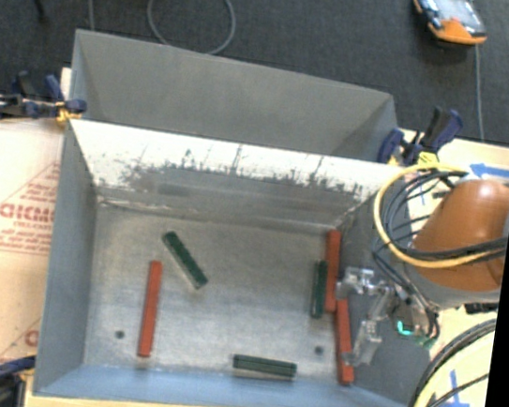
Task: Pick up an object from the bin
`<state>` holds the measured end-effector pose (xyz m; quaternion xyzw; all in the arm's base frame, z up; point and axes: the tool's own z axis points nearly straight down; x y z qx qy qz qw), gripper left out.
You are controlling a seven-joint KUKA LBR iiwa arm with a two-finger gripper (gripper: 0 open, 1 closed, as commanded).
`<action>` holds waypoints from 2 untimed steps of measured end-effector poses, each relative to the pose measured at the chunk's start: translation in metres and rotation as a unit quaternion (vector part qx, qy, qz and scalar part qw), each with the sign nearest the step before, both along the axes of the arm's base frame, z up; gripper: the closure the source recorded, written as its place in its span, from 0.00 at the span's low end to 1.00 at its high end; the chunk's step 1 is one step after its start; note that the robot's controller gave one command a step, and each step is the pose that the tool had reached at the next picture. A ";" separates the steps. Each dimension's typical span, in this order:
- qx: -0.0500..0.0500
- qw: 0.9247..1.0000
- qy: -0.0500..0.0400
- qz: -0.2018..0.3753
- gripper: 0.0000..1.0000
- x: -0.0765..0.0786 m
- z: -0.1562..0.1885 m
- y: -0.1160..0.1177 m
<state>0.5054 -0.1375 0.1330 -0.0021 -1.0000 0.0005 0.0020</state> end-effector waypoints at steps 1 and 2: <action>0.001 0.992 -0.004 -0.126 0.00 0.094 -0.052 0.009; 0.003 0.996 -0.011 0.090 0.00 0.071 -0.057 -0.018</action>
Offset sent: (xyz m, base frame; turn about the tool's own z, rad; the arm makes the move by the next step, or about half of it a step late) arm 0.0928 0.0091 -0.0531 0.2569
